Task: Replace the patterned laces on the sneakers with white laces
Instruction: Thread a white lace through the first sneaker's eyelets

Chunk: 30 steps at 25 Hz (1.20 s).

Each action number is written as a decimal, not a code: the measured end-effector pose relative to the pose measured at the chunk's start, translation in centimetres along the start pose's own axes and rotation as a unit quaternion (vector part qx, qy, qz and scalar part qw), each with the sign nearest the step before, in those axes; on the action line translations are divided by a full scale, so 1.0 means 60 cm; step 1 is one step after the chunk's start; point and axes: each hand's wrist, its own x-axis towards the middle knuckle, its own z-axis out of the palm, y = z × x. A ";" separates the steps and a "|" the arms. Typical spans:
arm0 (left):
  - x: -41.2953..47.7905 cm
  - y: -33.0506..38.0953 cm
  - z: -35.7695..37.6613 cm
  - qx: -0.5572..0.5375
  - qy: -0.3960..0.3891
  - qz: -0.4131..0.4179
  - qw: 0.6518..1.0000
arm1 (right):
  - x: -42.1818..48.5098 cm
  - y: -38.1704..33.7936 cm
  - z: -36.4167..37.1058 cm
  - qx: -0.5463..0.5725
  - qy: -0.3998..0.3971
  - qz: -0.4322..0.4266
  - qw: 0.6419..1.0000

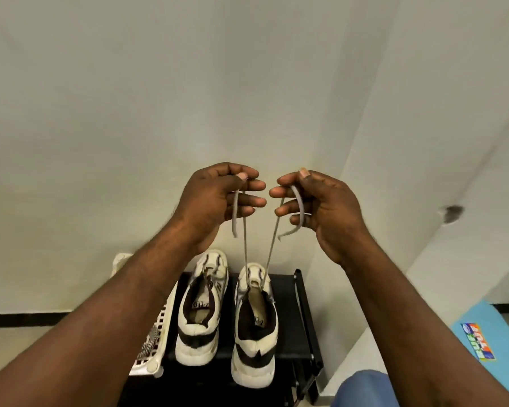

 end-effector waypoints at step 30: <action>0.042 0.232 0.055 0.131 0.163 0.165 0.964 | 0.099 -0.193 0.063 -0.103 0.156 -0.188 0.964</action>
